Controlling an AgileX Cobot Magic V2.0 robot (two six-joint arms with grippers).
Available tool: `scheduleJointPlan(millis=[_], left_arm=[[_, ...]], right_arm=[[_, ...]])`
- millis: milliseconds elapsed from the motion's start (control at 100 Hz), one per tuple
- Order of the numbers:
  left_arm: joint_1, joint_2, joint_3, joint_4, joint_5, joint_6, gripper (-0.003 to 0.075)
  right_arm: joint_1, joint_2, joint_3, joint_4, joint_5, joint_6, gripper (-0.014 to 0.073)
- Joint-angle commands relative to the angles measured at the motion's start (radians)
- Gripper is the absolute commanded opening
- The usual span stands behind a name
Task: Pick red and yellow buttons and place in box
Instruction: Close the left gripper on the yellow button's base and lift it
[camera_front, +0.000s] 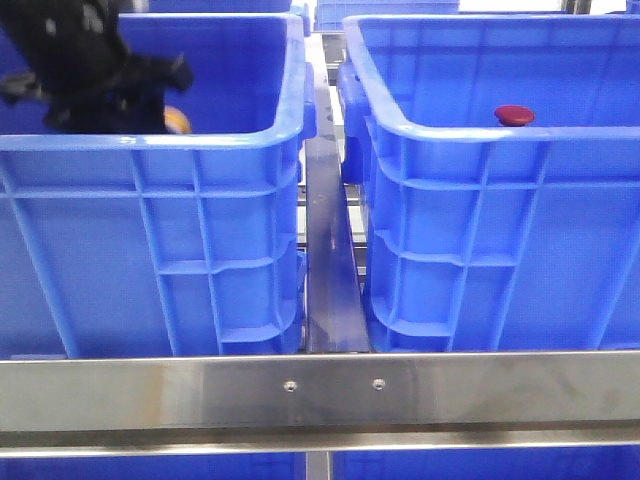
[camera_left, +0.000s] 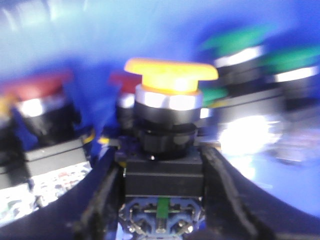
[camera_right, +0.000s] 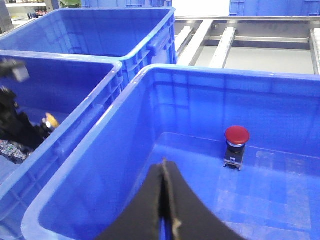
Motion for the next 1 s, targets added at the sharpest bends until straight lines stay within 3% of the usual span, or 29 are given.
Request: scheduleJointPlan(millis=[0, 200, 520, 690, 890, 990], left_arm=[[-0.036, -0.114, -0.028, -0.019, -0.046, 0.002, -0.002], [-0.118, -0.225, -0.028, -0.037, -0.066, 0.02, -0.002], [-0.271, -0.276, -0.028, -0.31, -0.077, 0.381, -0.002], [-0.347, -0.277, -0.028, -0.312, -0.077, 0.393, -0.002], [-0.358, -0.27, -0.028, -0.312, -0.077, 0.393, -0.002], [-0.358, -0.268, -0.028, -0.312, -0.075, 0.393, -0.002]], right_arm=[[-0.003, -0.004, -0.026, 0.022, -0.014, -0.009, -0.0041], [-0.003, -0.004, -0.026, 0.022, -0.014, -0.009, -0.0041], [-0.003, -0.004, -0.026, 0.022, -0.009, -0.009, -0.0041], [-0.003, -0.004, -0.026, 0.022, -0.006, -0.009, -0.0041], [-0.003, 0.001, -0.026, 0.031, -0.05, -0.009, -0.0029], [-0.003, 0.003, -0.029, 0.031, -0.055, -0.009, 0.0082]])
